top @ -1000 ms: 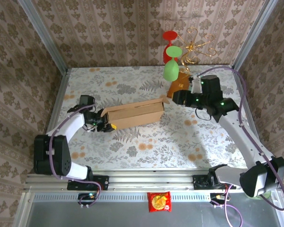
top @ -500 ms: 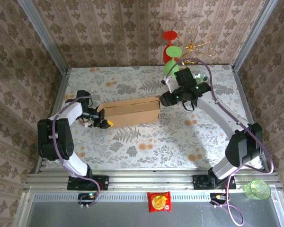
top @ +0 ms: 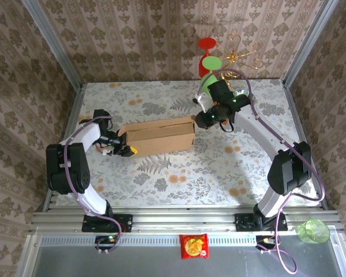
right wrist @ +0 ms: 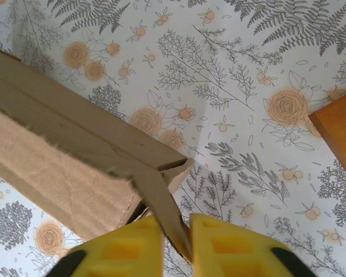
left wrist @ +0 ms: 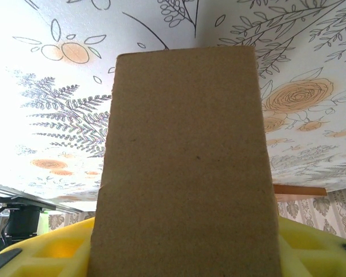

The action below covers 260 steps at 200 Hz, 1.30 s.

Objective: Fold the paper box

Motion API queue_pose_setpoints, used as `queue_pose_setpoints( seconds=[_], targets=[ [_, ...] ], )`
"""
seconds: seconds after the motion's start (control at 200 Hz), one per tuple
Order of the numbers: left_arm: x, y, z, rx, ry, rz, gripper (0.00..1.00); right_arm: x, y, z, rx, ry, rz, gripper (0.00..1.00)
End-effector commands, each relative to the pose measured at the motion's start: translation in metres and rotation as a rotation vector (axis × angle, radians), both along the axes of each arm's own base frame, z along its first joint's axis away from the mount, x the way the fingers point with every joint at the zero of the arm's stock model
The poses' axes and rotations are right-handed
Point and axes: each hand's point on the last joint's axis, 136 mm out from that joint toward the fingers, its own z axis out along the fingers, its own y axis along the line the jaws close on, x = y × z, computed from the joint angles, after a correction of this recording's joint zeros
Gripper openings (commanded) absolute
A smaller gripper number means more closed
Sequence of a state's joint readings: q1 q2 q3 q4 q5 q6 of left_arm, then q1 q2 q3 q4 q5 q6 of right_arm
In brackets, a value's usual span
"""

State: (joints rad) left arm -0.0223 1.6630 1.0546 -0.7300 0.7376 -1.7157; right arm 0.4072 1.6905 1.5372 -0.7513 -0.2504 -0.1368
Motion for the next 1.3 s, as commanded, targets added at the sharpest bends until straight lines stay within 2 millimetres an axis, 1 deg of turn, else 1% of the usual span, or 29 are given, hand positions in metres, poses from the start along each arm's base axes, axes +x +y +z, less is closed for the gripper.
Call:
queue_pose_setpoints(
  seconds=[0.0,0.255,0.425,0.64,0.74,0.86,1.295],
  targets=[
    [-0.008,0.014,-0.015,0.090,0.066,0.005,0.15,-0.001,0.008,0.004,0.007,0.010,0.029,0.13],
    [-0.007,0.014,-0.017,0.087,0.074,0.027,0.14,-0.005,0.014,0.002,0.003,0.019,0.014,0.00],
    [-0.005,0.014,-0.021,0.084,0.081,0.053,0.14,-0.009,0.017,0.005,0.036,0.027,-0.069,0.00],
    [-0.004,0.014,-0.024,0.082,0.087,0.065,0.13,-0.015,0.023,-0.002,0.069,0.065,-0.200,0.00],
    [-0.003,0.014,-0.025,0.082,0.088,0.071,0.13,-0.017,0.022,-0.009,0.044,0.046,-0.238,0.00],
    [-0.003,0.014,-0.025,0.081,0.088,0.073,0.13,-0.017,0.020,-0.019,0.055,0.057,-0.289,0.00],
    [-0.001,0.014,-0.031,0.074,0.095,0.075,0.12,-0.029,0.023,-0.049,-0.020,0.029,-0.315,0.00]
  ],
)
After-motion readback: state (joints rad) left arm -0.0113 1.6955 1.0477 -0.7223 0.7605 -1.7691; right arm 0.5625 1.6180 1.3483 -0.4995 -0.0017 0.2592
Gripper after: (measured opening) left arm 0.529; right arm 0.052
